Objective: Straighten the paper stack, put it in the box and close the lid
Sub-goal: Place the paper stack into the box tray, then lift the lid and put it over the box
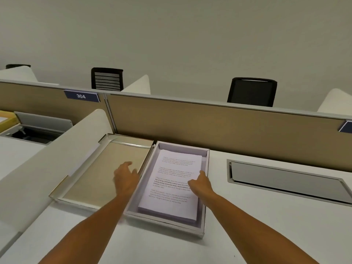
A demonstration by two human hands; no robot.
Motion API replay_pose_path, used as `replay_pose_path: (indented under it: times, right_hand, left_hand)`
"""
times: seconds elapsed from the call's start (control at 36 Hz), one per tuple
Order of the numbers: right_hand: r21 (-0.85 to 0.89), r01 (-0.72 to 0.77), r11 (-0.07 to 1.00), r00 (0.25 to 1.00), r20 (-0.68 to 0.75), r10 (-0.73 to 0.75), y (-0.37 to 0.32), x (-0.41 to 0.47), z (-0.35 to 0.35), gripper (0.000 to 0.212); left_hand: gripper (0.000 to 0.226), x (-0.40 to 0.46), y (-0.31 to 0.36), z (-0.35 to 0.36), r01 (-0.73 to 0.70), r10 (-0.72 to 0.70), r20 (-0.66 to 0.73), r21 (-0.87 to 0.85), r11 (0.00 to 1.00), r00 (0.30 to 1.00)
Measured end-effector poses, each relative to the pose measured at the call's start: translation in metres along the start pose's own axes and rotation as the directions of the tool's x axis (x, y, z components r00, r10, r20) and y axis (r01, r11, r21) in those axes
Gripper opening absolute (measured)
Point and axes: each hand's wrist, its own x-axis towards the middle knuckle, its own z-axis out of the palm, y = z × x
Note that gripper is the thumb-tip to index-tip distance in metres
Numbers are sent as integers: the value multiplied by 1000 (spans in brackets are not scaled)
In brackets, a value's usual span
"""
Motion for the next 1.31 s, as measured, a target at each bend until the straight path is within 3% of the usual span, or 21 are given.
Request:
replay_pose_path:
  times: [0.08, 0.17, 0.25, 0.39, 0.5, 0.69, 0.89, 1.0, 1.08, 1.19, 1.31]
  right_hand:
    - [-32, 14, 999, 999, -47, -16, 0, -6, 0, 52]
    - [-60, 9, 998, 998, -60, -13, 1, -12, 1, 54]
    - [-90, -8, 996, 997, -83, 1, 4, -17, 1, 56]
    - [-165, -42, 985, 991, -134, 20, 10, -23, 1, 55]
    - [-209, -114, 971, 987, -138, 87, 15, -25, -1, 68]
    - [-139, -169, 976, 985, -64, 161, 25, -26, -4, 74]
    - [-44, -179, 983, 984, 13, 180, 28, -30, -10, 79]
    - [-9, -181, 983, 983, 39, 181, 28, -31, -13, 81]
    - [-3, -185, 983, 982, 48, 185, 27, -33, -16, 80]
    - [-3, -193, 981, 980, 52, 193, 25, -35, -17, 81]
    - [1, -195, 981, 980, 49, 195, 19, -37, -18, 82]
  left_hand:
    - [51, -10, -18, -14, 203, -177, -219, 100, 974, 959]
    - [73, -17, -39, -26, 437, -421, -302, -17, 899, 855]
    - [79, -19, -58, -35, 584, -603, -288, -157, 796, 744]
    - [60, -22, -84, -40, 721, -734, -105, -140, 679, 671]
    - [55, -21, -94, -40, 690, -701, -48, -144, 709, 711]
    - [51, -25, -91, -40, 637, -692, -25, -367, 678, 722]
    - [72, -34, -89, -40, 448, -574, 31, -660, 603, 819]
    - [85, -38, -90, -37, 367, -519, 67, -784, 501, 852]
    - [96, -42, -90, -36, 340, -492, 87, -824, 452, 866]
    - [73, -40, -94, -38, 290, -429, 64, -825, 484, 901]
    - [80, -39, -86, -44, 213, -353, 22, -833, 510, 935]
